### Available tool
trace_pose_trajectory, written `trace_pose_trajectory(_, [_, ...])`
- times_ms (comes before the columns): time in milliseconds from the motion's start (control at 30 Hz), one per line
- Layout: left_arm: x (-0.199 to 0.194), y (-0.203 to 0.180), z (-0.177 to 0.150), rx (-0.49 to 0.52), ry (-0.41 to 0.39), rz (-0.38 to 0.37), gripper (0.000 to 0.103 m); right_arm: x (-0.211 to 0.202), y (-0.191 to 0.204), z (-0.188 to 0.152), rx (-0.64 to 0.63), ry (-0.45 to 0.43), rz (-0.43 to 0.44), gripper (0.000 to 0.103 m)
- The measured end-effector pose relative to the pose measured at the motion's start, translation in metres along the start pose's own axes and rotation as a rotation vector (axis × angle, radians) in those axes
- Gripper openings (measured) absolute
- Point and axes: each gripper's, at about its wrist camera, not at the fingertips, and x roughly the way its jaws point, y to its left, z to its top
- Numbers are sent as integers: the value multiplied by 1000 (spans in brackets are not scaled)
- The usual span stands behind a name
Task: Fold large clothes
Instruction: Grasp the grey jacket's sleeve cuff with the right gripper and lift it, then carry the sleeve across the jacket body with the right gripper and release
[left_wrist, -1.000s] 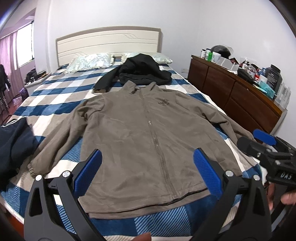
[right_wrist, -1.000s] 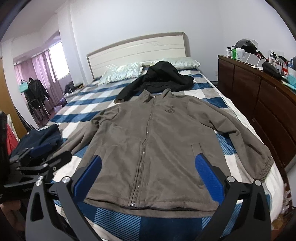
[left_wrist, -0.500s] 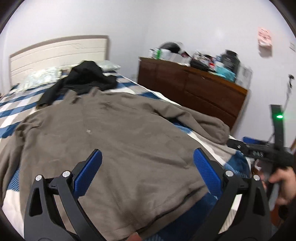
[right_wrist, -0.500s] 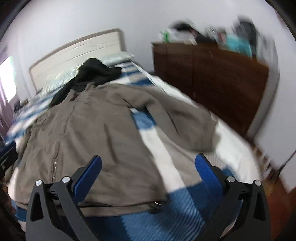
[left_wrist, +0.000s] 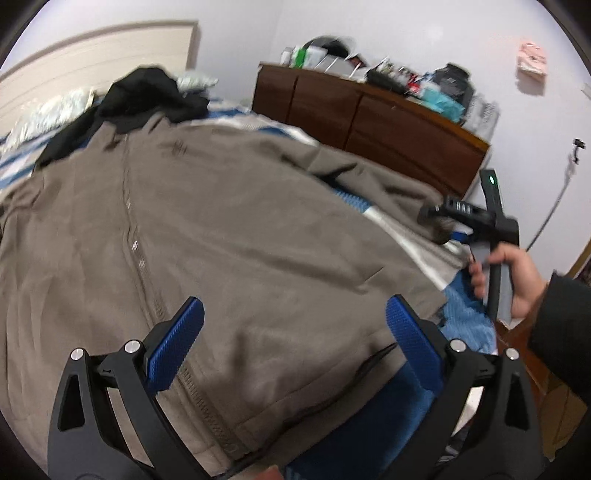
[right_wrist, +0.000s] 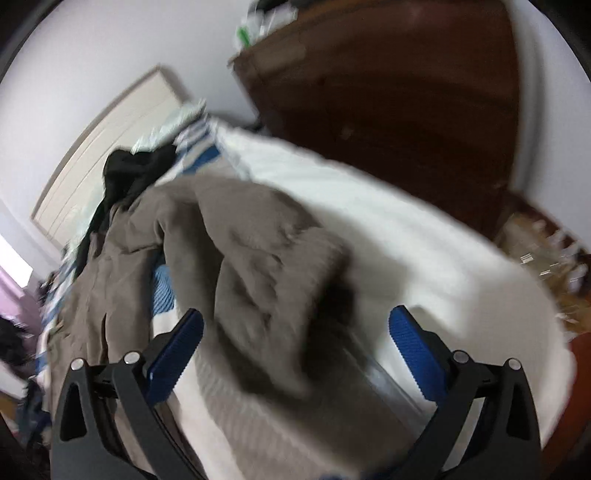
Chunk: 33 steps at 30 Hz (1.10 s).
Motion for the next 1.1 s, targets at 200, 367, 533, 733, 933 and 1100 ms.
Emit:
trace_pose_trajectory(200, [4, 28, -3, -53, 49, 55, 97, 30, 14, 21, 24, 42, -60, 38])
trace_pose_trajectory(367, [-5, 57, -9, -74, 70, 132, 97, 0, 41, 40, -53, -62, -56, 29])
trace_pose_trajectory(533, [-23, 91, -21, -120, 81, 173, 97, -51, 116, 64, -252, -195, -53, 28])
trace_pose_trajectory(733, [-47, 144, -50, -237, 127, 237, 97, -88, 251, 57, -519, -217, 81, 28])
trace_pose_trajectory(933, [-77, 181, -82, -439, 128, 76, 97, -54, 369, 16, -597, -65, 268, 28])
trace_pose_trajectory(1100, [-78, 176, -94, -358, 128, 61, 97, -10, 457, -33, -677, 22, 338, 28])
